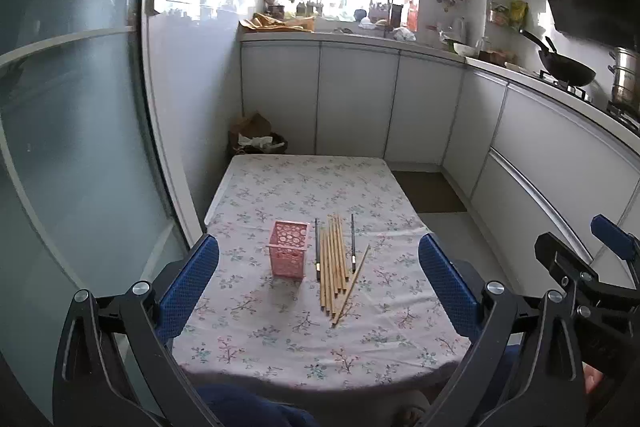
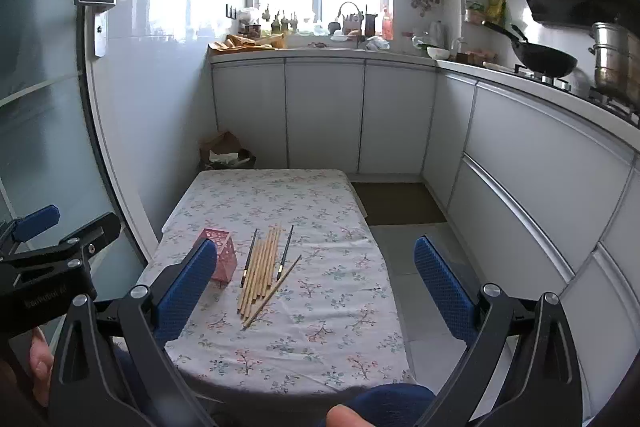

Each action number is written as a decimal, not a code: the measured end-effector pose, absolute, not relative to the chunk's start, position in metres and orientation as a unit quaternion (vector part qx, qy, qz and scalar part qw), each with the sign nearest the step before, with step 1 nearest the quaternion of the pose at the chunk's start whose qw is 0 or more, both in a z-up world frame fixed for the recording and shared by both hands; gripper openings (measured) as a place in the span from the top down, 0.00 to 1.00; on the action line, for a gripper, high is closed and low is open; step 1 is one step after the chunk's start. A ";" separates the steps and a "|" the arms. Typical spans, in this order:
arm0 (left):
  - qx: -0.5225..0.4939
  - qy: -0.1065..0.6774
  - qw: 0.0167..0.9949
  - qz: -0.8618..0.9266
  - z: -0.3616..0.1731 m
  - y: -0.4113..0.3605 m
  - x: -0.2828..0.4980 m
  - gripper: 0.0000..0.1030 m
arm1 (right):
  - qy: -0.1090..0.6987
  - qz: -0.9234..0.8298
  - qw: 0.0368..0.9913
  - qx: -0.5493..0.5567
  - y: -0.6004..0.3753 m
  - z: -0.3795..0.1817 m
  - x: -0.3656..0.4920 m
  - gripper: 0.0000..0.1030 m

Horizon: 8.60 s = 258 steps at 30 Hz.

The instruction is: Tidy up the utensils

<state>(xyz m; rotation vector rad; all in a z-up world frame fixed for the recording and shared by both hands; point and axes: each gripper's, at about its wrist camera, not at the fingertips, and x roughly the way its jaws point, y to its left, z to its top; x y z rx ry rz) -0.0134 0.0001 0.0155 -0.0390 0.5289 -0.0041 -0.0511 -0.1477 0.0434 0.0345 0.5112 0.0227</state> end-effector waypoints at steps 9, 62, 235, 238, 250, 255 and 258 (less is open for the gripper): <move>-0.014 0.263 0.965 -0.011 0.015 -0.008 -0.008 0.07 | 0.248 -0.008 0.968 0.024 -0.156 0.046 -0.050 0.07; -0.010 0.269 0.963 -0.032 0.014 -0.018 0.000 0.07 | 0.251 -0.018 0.967 0.036 -0.163 0.039 -0.045 0.07; -0.112 0.397 0.909 -0.064 -0.110 0.036 0.255 0.55 | 0.503 0.162 0.834 0.155 -0.118 -0.188 0.325 0.60; -0.107 0.418 0.900 -0.063 -0.118 0.029 0.258 0.49 | 0.543 0.143 0.810 0.168 -0.126 -0.212 0.331 0.60; -0.122 0.432 0.893 -0.027 -0.126 0.045 0.253 0.42 | 0.601 0.154 0.778 0.100 -0.087 -0.268 0.340 0.69; -0.122 0.434 0.892 -0.034 -0.124 0.047 0.252 0.42 | 0.613 0.155 0.767 0.110 -0.069 -0.293 0.356 0.73; -0.121 0.428 0.895 -0.038 -0.121 0.048 0.251 0.42 | 0.614 0.153 0.765 0.119 -0.064 -0.302 0.365 0.75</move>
